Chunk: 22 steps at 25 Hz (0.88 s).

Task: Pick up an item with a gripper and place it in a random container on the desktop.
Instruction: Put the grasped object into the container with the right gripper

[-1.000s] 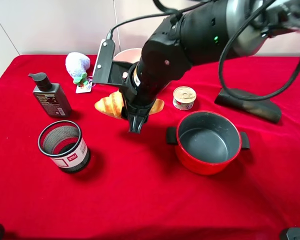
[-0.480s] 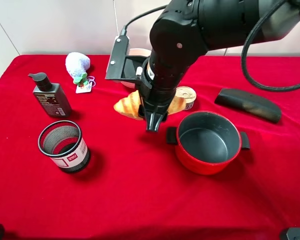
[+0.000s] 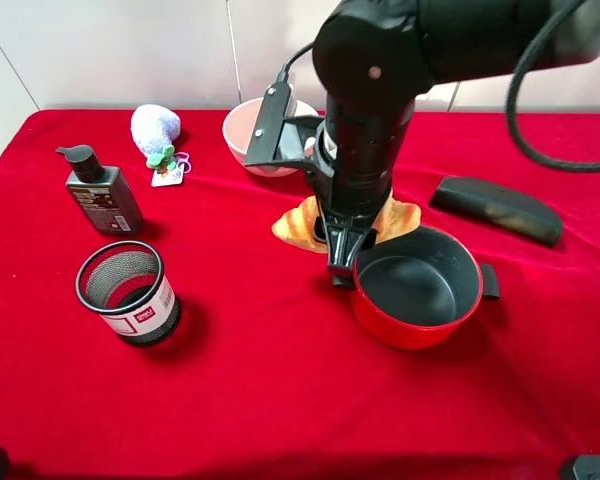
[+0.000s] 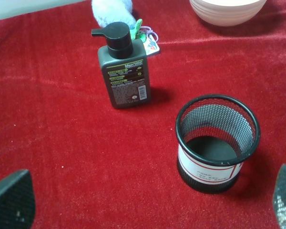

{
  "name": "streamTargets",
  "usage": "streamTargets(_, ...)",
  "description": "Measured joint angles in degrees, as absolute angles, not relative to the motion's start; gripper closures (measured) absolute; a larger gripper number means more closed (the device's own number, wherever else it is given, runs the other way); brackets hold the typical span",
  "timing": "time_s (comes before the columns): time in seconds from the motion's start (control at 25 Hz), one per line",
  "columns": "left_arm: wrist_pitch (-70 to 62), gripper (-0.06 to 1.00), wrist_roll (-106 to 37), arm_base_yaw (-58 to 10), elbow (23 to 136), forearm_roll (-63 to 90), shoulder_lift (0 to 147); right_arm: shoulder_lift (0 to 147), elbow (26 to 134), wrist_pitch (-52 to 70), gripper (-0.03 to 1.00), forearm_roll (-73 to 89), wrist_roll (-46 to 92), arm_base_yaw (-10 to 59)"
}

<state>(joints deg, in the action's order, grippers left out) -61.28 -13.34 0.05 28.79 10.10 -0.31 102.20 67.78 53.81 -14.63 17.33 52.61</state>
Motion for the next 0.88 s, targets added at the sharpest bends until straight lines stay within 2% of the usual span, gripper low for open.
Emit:
streamTargets(0.6,-61.28,-0.04,-13.34,0.05,28.79,10.1,-0.31,99.59,67.47,58.74,0.49,-13.62,16.27,46.75)
streamTargets(0.88,-61.28,-0.04,-13.34,0.05,28.79,10.1,-0.31,96.29,61.3,56.81,0.49,-12.84,16.27,44.72)
